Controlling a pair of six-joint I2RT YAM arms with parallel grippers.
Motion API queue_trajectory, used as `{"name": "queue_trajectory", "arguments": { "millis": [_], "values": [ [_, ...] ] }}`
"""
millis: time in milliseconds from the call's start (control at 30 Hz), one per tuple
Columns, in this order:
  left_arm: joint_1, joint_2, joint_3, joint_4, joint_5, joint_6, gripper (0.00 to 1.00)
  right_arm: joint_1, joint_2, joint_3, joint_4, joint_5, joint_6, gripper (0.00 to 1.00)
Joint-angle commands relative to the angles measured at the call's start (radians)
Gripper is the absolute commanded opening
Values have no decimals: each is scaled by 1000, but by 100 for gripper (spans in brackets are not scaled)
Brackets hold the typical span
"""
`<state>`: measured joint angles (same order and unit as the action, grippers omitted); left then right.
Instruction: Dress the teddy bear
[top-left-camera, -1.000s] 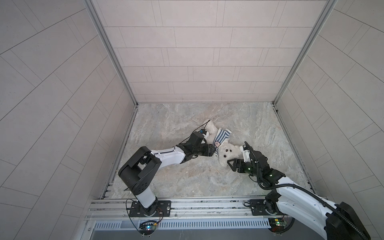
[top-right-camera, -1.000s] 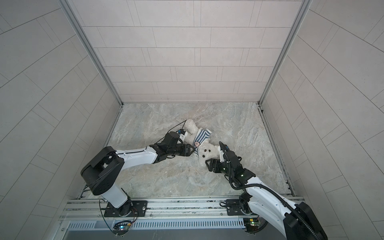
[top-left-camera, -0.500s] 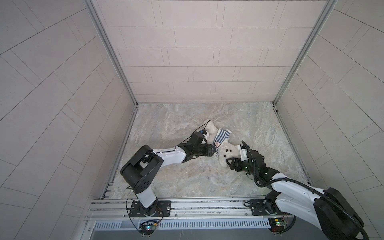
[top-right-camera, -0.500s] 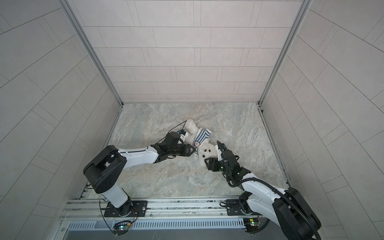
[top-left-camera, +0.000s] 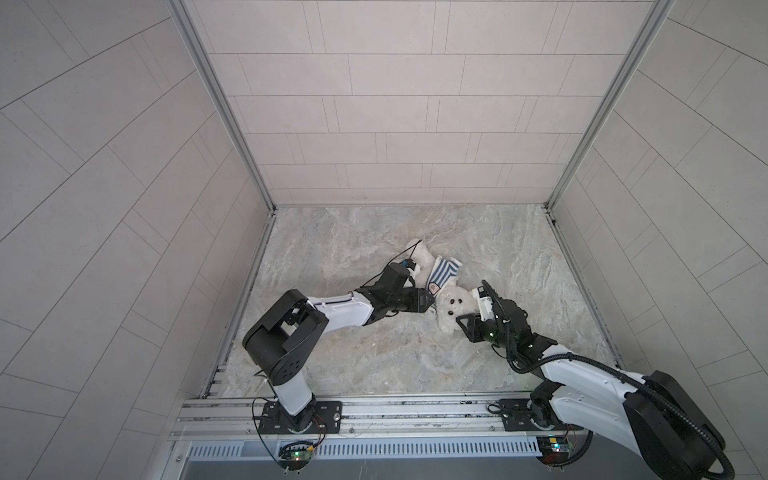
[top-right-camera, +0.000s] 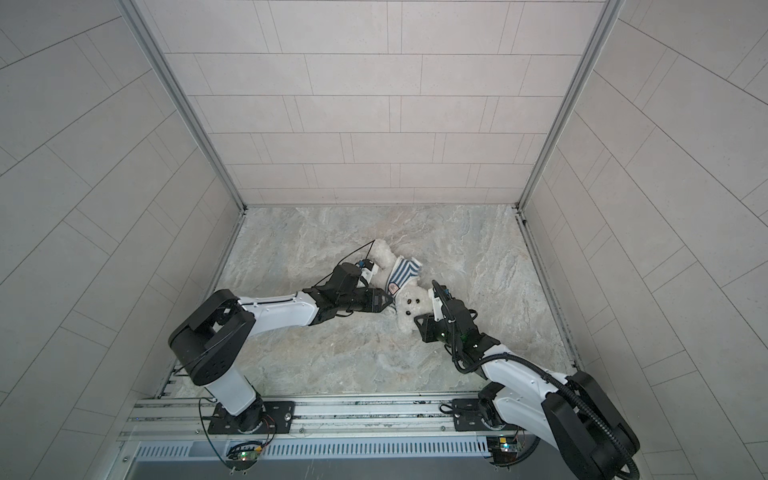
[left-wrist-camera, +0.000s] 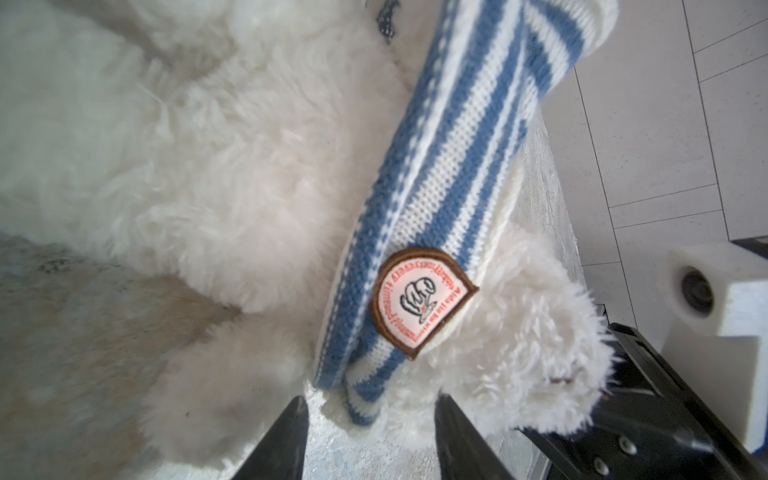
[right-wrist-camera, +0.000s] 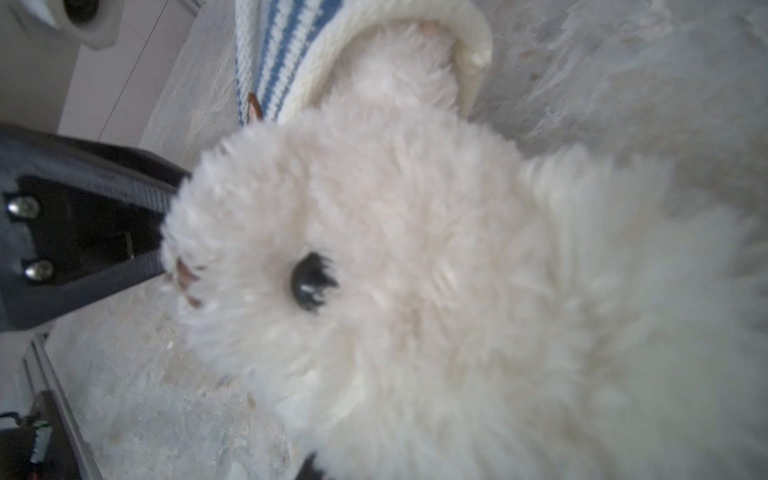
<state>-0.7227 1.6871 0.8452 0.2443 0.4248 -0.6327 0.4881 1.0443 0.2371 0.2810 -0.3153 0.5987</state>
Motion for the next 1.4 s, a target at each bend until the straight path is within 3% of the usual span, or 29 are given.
{"name": "queue_trajectory", "arguments": {
  "millis": [0,167,400,533,667,833,1000,1367],
  "values": [
    [-6,-89,-8,-22,-2,13,53,1,0,53,-7,-37,-10,1],
    [28,-219,-54,-132,-33,48,54,4,-50,74,90,-110,67,0],
    [95,-420,-89,-265,-26,63,51,36,-89,227,16,-238,87,0],
    [105,-542,-108,-335,-81,47,45,66,-81,270,22,-280,97,0],
    [155,-657,-132,-392,-48,13,41,102,-71,286,104,-322,128,0],
    [210,-715,-134,-416,19,-34,41,150,-59,317,-3,-350,-11,0],
    [253,-746,-179,-441,27,-43,46,152,-33,265,102,-394,-1,0],
    [252,-668,-261,-295,113,-68,43,170,23,241,179,-441,-36,0]
  ]
}}
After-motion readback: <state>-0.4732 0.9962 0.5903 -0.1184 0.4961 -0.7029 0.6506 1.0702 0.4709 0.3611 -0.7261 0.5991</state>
